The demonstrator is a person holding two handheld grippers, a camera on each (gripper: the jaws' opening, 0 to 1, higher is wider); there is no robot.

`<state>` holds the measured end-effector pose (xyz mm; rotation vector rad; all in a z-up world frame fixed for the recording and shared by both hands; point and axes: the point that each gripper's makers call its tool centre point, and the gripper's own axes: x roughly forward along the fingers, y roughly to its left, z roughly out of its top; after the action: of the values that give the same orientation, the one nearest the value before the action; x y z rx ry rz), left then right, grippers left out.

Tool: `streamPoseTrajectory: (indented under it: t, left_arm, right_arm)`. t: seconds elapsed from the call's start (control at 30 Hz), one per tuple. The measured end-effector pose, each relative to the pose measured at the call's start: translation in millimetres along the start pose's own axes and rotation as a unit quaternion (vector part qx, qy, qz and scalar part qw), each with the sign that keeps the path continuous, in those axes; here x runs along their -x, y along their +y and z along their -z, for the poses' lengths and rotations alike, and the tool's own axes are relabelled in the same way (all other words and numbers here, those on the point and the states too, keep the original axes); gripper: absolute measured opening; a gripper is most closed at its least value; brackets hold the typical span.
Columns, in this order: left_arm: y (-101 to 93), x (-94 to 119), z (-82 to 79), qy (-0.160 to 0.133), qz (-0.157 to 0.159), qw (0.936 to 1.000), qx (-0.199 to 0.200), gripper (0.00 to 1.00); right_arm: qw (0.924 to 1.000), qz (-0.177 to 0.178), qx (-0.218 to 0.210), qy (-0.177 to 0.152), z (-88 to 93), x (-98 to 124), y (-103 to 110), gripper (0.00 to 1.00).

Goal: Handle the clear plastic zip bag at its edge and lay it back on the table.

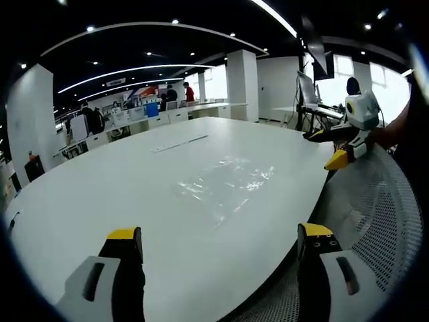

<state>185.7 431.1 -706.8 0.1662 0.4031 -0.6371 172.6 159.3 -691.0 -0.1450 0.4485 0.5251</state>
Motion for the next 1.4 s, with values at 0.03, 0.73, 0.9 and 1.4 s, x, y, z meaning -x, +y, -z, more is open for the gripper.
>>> streamPoseTrajectory:
  t: [0.03, 0.73, 0.9, 1.4]
  left_arm:
    - [0.3, 0, 0.2, 0.000, 0.000, 1.0000, 0.000, 0.96]
    - [-19.2, 4, -21.6, -0.003, -0.003, 1.0000, 0.000, 0.95]
    - [-19.2, 5, -22.4, -0.001, -0.003, 1.0000, 0.001, 0.95]
    - [-19.2, 4, -18.5, 0.004, 0.003, 1.0000, 0.000, 0.95]
  right_arm:
    - [1.0000, 0.001, 0.000, 0.001, 0.0, 0, 0, 0.96]
    - [0.9999, 0.006, 0.001, 0.009, 2.3, 0, -1, 0.96]
    - [0.9999, 0.005, 0.001, 0.013, 3.6, 0, -1, 0.97]
    - [0.9995, 0.013, 0.006, 0.027, 6.9, 1, -5, 0.97]
